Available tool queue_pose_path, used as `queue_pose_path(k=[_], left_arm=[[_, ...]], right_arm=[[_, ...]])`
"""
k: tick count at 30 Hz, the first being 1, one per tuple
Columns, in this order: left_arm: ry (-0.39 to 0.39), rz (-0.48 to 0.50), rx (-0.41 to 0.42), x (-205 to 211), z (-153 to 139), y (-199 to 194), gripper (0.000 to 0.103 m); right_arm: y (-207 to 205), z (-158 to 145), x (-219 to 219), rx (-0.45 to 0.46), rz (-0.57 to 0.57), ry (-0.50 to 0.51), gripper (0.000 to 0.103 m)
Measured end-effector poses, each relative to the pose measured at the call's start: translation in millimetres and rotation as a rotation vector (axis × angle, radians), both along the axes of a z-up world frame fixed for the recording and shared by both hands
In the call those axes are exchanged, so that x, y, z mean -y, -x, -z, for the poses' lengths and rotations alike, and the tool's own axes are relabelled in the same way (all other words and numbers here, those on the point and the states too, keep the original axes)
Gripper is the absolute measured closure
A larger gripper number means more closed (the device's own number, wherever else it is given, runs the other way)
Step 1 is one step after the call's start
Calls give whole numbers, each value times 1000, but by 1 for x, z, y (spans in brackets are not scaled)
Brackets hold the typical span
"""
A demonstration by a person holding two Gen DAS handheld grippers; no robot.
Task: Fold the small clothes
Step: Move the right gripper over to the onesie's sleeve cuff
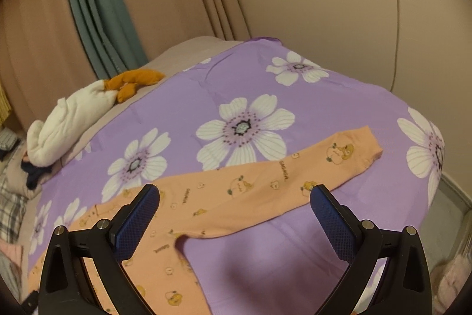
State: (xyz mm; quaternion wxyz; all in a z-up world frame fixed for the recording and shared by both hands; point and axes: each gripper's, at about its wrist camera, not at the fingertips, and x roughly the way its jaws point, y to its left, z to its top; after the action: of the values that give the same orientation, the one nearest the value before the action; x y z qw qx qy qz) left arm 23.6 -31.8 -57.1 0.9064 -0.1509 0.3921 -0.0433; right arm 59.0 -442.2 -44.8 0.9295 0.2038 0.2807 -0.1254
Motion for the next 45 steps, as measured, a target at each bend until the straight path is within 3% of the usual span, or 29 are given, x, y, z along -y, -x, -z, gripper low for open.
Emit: queue_pose_path(k=[12, 45], left_arm=[[-3, 16, -12, 4, 2, -5, 1], [-3, 56, -50, 14, 10, -15, 1]], right_arm=[[-10, 7, 13, -30, 30, 24, 2], [-28, 56, 56, -160, 120, -45, 2]])
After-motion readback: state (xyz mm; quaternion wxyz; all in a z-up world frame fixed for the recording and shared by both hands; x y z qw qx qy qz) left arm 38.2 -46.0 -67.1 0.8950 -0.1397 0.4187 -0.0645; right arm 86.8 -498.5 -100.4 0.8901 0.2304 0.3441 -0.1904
